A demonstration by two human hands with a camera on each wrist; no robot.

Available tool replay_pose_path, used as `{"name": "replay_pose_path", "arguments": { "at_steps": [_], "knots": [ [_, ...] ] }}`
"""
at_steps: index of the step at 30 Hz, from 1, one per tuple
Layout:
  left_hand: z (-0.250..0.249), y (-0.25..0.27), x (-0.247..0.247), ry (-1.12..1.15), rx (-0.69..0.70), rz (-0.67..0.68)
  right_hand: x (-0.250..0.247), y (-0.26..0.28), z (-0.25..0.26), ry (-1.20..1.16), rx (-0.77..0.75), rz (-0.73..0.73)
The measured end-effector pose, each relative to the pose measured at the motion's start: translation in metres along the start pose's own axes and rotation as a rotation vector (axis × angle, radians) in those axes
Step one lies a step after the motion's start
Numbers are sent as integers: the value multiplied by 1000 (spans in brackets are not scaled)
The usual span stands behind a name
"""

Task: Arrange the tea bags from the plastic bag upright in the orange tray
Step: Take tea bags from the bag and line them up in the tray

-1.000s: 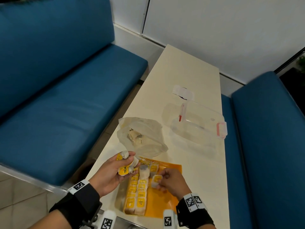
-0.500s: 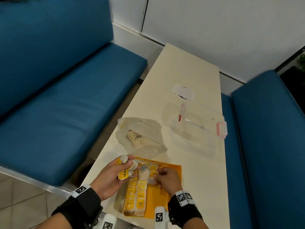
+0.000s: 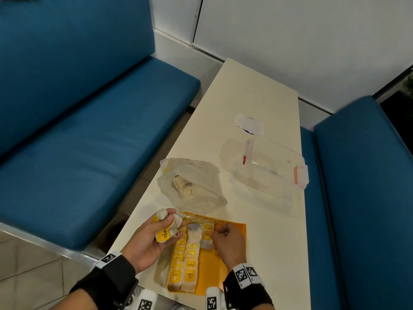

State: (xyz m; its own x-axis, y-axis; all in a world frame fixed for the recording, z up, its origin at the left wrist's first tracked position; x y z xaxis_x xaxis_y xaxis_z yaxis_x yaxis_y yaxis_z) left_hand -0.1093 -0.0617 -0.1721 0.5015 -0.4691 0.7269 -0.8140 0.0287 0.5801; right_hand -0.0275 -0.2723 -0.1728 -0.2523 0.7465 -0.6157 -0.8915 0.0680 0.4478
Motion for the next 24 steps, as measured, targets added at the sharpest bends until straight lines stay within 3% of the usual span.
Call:
{"name": "replay_pose_path", "arguments": {
  "at_steps": [6, 18, 24],
  "knots": [
    [-4, 2, -1, -7, 11, -17, 8, 11, 27, 201, -211, 63],
    [-5, 5, -8, -53, 16, -16, 25, 9, 34, 309, -218, 79],
    [-7, 5, -12, -91, 38, -22, 17, 17, 46, 189, -221, 120]
  ]
}}
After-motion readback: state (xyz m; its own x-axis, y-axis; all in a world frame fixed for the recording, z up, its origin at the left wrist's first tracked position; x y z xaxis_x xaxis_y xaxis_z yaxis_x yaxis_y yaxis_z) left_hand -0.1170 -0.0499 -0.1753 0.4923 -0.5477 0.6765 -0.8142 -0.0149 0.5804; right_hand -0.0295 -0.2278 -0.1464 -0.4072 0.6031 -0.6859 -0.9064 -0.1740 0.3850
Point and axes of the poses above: each hand's wrist, its own y-axis away from the middle knuckle, its own x-axis out of the palm, z = x × y, the point moved 4 cm from there along -y, towards the middle knuckle
